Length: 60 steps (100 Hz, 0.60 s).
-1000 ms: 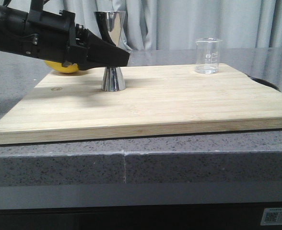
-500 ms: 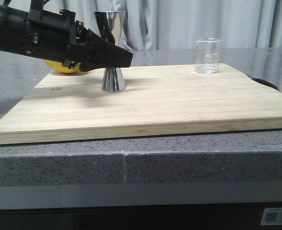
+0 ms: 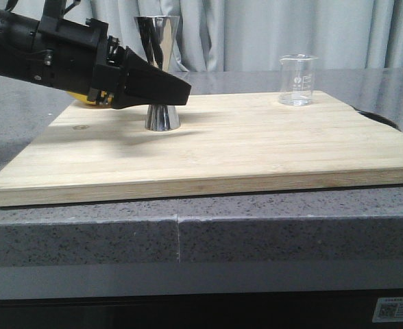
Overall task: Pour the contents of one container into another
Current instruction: 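Open the left gripper and withdraw it from the jigger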
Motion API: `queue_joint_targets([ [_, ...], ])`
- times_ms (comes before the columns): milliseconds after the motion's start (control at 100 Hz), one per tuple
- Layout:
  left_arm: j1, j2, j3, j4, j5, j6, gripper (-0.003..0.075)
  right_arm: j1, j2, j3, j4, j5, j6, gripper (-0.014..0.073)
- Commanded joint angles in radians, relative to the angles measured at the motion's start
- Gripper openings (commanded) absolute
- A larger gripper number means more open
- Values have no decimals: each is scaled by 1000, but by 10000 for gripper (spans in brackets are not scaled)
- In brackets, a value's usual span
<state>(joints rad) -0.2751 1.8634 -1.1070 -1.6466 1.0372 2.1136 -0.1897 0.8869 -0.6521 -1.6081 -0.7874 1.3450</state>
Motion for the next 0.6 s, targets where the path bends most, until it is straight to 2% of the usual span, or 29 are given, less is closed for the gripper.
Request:
queue_joint_targets([
  [0,1,-51,-28,-43,62,-17,454,-6,-12,-25,46,-2,-1,453],
  [260,31,-85,-28,-33,62,-36,454,-6,-12,-25,46,2,-1,453],
  [590,112,-168,-28,109,64,-152,454,-6,-12,-25,46,20,-1,453],
])
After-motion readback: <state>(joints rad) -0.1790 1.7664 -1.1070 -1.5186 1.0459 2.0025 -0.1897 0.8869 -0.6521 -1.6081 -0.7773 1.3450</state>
